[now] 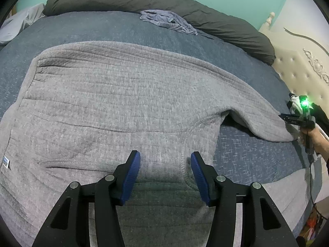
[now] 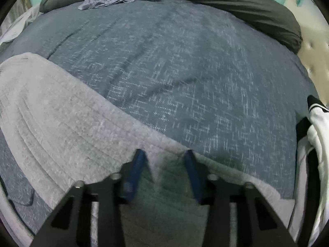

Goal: Fold clothes

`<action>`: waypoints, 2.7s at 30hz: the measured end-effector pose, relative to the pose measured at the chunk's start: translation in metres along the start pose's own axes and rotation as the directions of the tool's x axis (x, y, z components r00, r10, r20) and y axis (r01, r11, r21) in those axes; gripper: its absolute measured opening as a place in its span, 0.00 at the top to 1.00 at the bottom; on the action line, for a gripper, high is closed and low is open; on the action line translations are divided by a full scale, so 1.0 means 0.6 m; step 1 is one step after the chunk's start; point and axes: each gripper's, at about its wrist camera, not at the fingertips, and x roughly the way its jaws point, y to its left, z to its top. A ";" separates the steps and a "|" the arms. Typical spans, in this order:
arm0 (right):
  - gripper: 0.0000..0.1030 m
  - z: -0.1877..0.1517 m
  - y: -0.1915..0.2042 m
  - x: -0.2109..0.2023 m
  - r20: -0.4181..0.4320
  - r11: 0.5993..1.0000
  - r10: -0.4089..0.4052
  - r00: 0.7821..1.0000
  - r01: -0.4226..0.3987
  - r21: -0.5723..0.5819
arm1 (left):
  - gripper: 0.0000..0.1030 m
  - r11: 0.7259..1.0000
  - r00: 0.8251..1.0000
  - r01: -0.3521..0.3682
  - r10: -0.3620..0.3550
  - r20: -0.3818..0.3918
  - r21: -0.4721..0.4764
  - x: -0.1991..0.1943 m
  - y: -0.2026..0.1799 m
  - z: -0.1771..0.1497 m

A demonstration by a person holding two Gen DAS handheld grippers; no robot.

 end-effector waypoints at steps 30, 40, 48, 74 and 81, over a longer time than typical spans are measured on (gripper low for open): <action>0.77 0.067 -0.060 0.007 0.116 0.943 -0.276 0.954 0.245 0.224 | 0.45 1.000 1.000 0.007 -0.007 -0.001 0.000 0.001 -0.002 0.000; 0.66 -0.081 -0.182 -0.112 0.039 0.772 -0.389 0.920 0.303 0.558 | 0.44 0.999 0.999 0.038 -0.038 0.005 0.005 -0.007 -0.019 0.000; 0.45 -0.196 -0.182 -0.124 0.032 0.620 -0.257 0.966 0.140 0.772 | 0.44 0.998 0.998 0.059 -0.059 0.010 0.020 -0.013 -0.033 -0.001; 0.95 -0.151 -0.175 -0.151 0.134 0.680 -0.520 0.843 0.314 0.663 | 0.44 0.999 0.999 0.043 -0.043 0.005 0.021 -0.005 -0.029 -0.002; 0.95 -0.156 -0.180 -0.119 0.052 0.682 -0.502 0.863 0.358 0.638 | 0.44 0.999 0.999 0.042 -0.042 0.006 0.022 -0.007 -0.029 -0.003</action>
